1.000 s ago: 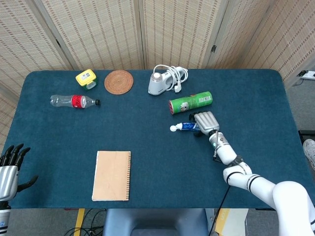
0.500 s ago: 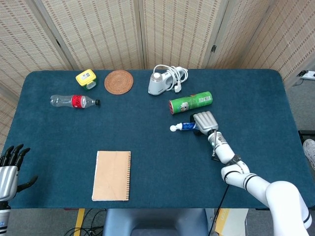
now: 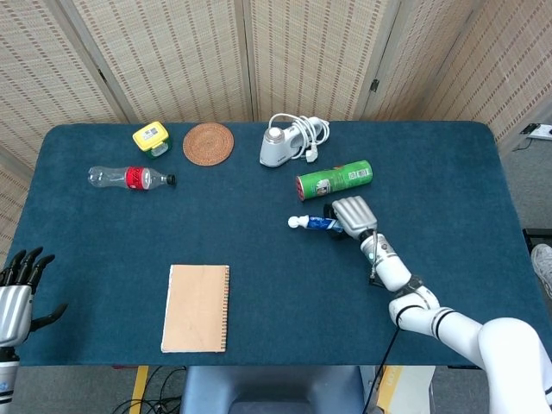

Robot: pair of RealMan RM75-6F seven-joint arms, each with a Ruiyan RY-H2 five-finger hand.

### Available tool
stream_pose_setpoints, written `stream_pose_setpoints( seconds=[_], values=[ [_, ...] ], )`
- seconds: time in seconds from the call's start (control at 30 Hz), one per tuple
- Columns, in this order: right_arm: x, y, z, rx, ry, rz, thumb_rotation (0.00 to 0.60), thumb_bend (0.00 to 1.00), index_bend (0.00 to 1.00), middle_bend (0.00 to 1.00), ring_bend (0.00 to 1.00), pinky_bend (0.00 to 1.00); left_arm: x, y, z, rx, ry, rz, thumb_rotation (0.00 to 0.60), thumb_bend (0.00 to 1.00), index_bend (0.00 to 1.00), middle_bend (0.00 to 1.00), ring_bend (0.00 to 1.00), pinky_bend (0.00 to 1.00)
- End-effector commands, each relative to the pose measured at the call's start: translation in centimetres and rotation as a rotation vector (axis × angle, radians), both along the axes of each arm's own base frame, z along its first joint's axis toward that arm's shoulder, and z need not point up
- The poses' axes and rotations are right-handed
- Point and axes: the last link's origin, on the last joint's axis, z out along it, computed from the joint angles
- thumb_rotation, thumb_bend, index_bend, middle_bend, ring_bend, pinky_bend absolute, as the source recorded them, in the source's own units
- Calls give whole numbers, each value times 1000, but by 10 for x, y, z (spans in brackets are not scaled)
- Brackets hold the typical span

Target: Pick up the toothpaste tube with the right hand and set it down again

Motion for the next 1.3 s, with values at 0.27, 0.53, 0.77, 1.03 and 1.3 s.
stream_pose_setpoints(
  seconds=[0.27,0.53,0.77,1.03,1.3],
  values=[
    [32,35,20,82,-314,67,600,474,652,594,547,558,19,32,0,-3,-113,-87,600,210,208,133,119,234],
    [52,61,17,193,-516,101,600,474,656,596,550,558,33,66,-11,-37,-206,-175,600,210,199,145,139,238],
    [62,71,12,238,-649,110,600,473,656,596,550,558,48,88,-15,-141,-519,-164,600,210,151,145,139,238],
    [80,76,1,263,-749,137,600,470,656,596,550,558,74,107,-15,-274,-1005,-154,144,159,111,145,137,239],
    [98,80,-10,262,-831,166,600,470,662,598,550,558,95,114,-19,-344,-1352,-168,6,98,91,135,98,238]
  ],
)
